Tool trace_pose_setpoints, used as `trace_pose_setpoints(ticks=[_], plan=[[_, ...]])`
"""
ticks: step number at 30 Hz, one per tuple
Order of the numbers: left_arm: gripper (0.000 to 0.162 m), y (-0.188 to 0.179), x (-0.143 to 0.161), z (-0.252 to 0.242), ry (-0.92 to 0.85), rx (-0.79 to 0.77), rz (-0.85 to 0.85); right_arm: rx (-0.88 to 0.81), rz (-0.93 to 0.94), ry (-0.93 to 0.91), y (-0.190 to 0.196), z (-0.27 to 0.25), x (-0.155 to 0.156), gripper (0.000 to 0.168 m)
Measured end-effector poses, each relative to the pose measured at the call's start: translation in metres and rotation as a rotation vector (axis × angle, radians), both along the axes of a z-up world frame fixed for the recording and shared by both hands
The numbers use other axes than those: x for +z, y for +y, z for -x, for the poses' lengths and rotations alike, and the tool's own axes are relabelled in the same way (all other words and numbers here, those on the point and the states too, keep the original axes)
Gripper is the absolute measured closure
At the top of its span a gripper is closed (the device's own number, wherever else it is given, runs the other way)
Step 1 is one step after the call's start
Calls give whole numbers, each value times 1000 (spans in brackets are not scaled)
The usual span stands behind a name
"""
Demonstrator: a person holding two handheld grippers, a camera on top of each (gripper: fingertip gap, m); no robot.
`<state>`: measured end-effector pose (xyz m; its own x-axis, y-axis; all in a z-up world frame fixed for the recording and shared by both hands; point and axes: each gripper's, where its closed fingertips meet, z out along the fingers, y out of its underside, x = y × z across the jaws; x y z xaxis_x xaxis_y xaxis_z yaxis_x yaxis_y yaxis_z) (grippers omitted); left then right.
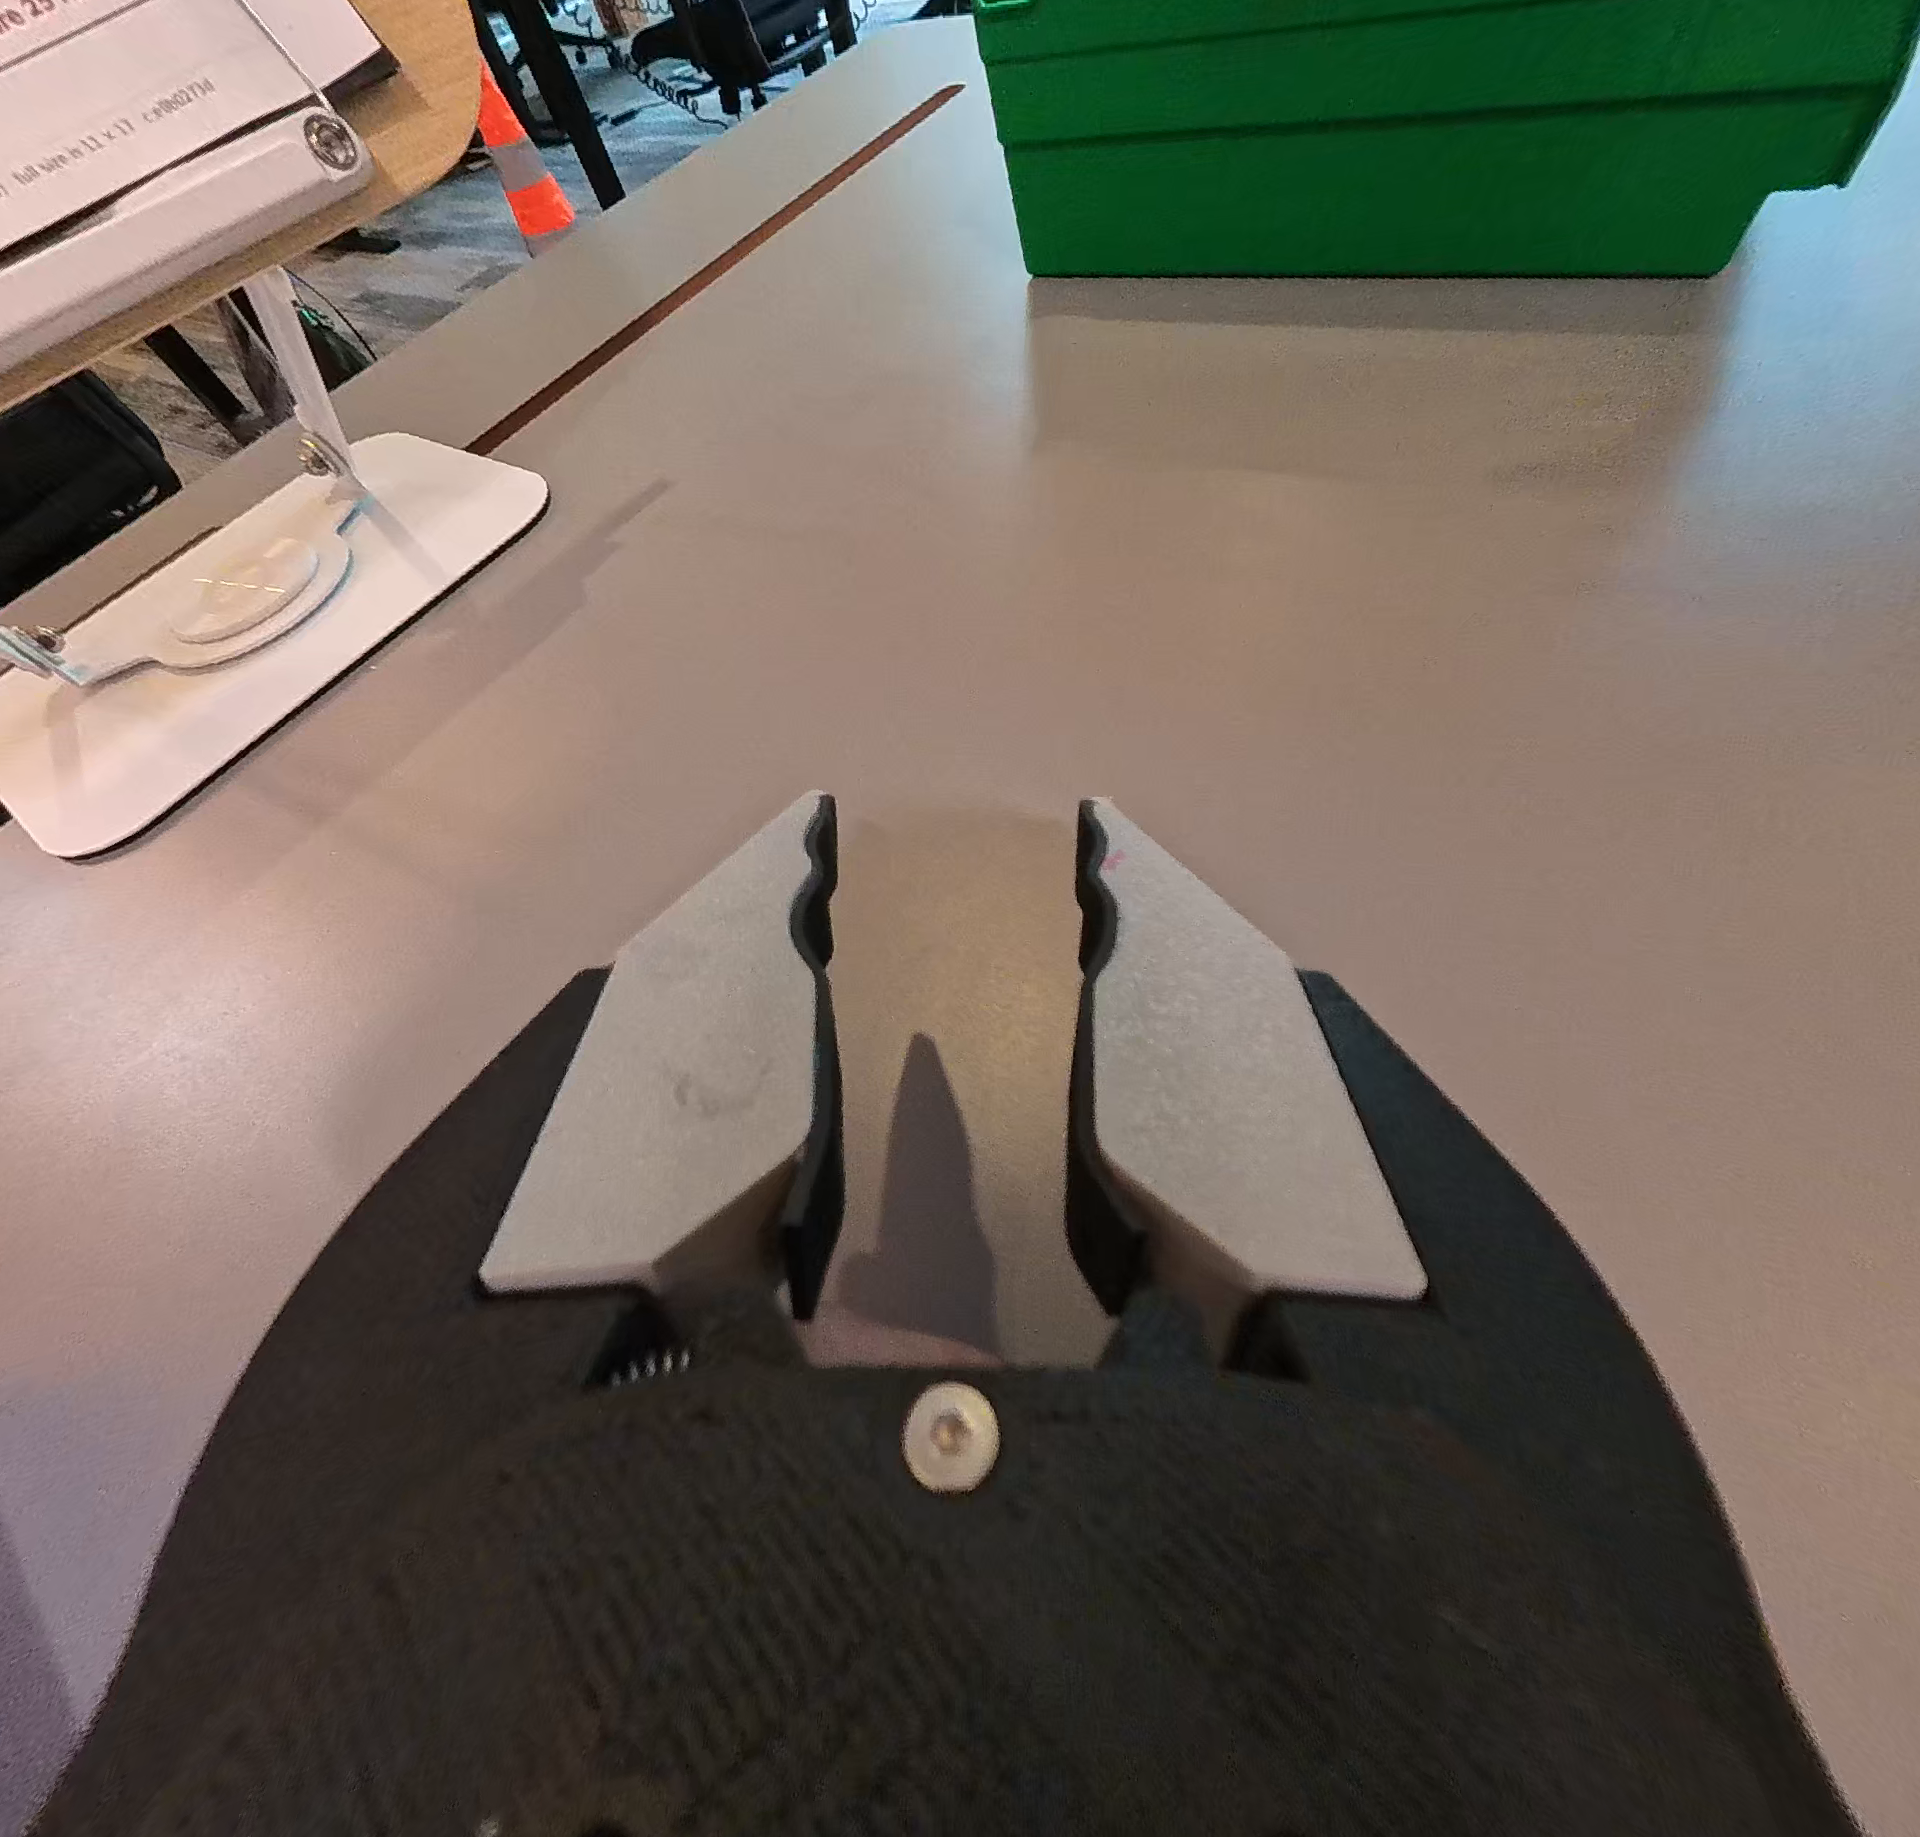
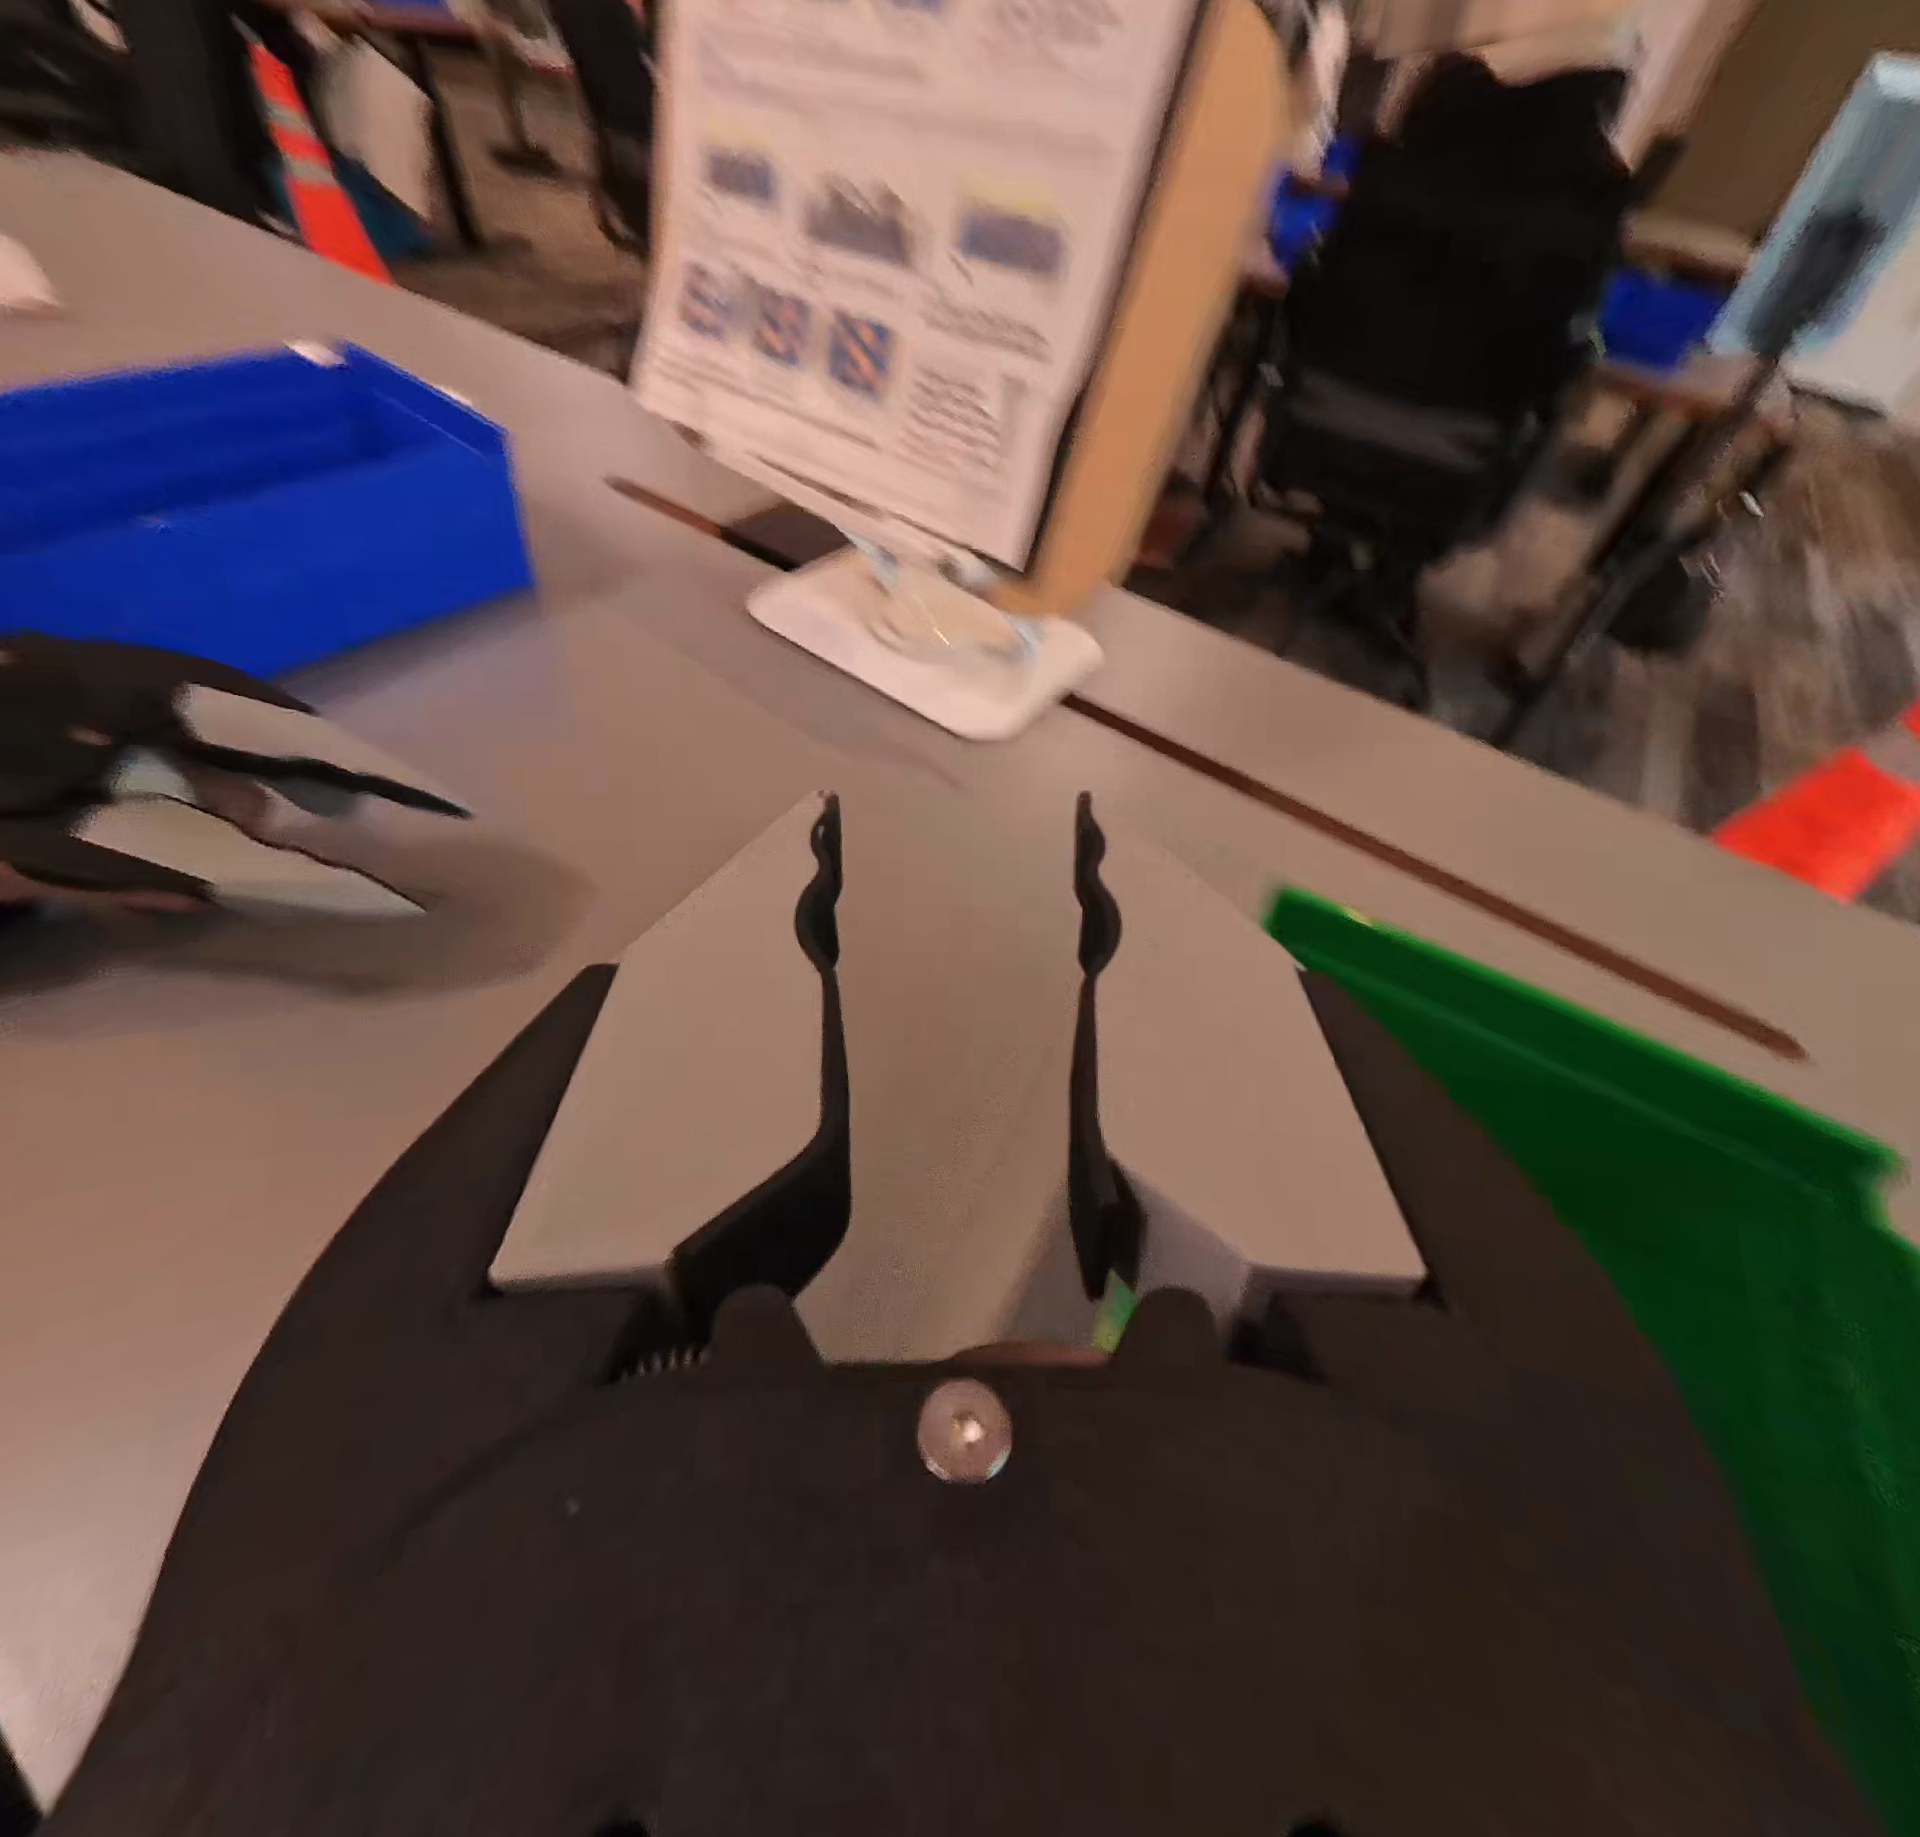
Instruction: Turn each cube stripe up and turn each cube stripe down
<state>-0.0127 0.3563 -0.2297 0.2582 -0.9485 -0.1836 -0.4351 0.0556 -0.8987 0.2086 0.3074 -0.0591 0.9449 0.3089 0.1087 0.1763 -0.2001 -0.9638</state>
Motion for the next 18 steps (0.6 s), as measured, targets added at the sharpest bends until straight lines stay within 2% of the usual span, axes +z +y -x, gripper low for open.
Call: trace_pose_setpoints(ticks=[2,5,7,9,11,14,18], plan=[[118,0,-1,0,0,-2,11,86,-46,28,11,44,-11,136],[118,-1,-2,1,3,-7,22,159,62,78,41,90,-72,131],[118,-2,-2,1,4,-9,25,180,111,99,59,107,-111,135],[118,-3,-2,1,3,-11,35,174,109,80,73,113,-136,138],[118,-4,-3,1,1,-18,54,232,158,93,72,125,-141,131],[117,-7,-4,0,3,-25,79,202,90,44,72,120,-143,140],[117,-20,6,4,-21,-35,85,229,155,48,68,120,-155,136]])
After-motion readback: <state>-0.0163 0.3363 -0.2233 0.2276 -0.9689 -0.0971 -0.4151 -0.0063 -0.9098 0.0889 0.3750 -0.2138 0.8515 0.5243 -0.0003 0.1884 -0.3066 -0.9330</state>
